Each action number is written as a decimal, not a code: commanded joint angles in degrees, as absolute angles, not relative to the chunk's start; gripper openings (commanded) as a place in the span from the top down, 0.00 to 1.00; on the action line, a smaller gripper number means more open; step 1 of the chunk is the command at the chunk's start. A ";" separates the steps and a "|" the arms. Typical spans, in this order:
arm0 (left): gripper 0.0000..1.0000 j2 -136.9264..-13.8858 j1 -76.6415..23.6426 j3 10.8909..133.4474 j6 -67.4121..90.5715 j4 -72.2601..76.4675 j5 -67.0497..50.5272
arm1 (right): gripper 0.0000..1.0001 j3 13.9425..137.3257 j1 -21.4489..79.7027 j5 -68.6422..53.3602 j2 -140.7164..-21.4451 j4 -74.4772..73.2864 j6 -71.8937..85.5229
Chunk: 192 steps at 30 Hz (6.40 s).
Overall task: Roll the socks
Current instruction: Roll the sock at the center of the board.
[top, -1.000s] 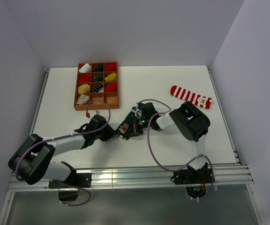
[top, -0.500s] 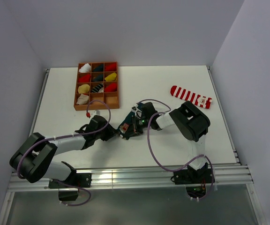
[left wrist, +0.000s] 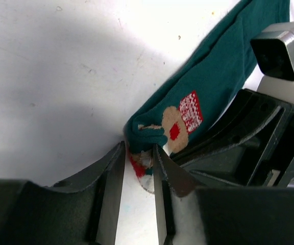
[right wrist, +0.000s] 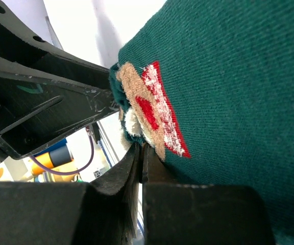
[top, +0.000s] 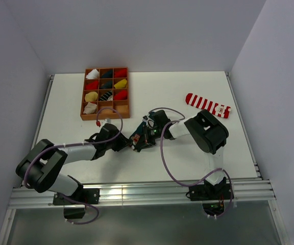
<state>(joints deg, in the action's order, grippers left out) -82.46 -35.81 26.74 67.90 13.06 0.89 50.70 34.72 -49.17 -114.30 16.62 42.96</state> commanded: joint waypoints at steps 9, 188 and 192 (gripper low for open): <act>0.82 -88.94 -35.68 30.94 70.40 1.68 4.48 | 1.00 52.47 34.45 -39.74 -114.35 5.29 38.50; 0.99 -94.92 -34.80 55.37 57.75 -26.54 7.12 | 0.54 41.75 59.58 18.45 -90.35 19.94 16.01; 0.99 -96.06 -34.98 55.98 57.57 -26.63 6.33 | 0.50 43.06 63.27 21.26 -92.01 21.36 13.19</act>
<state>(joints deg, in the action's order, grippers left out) -94.74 -34.44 54.39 59.18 -23.88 5.80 42.28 61.32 13.65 -92.68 17.08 17.69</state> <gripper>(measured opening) 0.028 0.498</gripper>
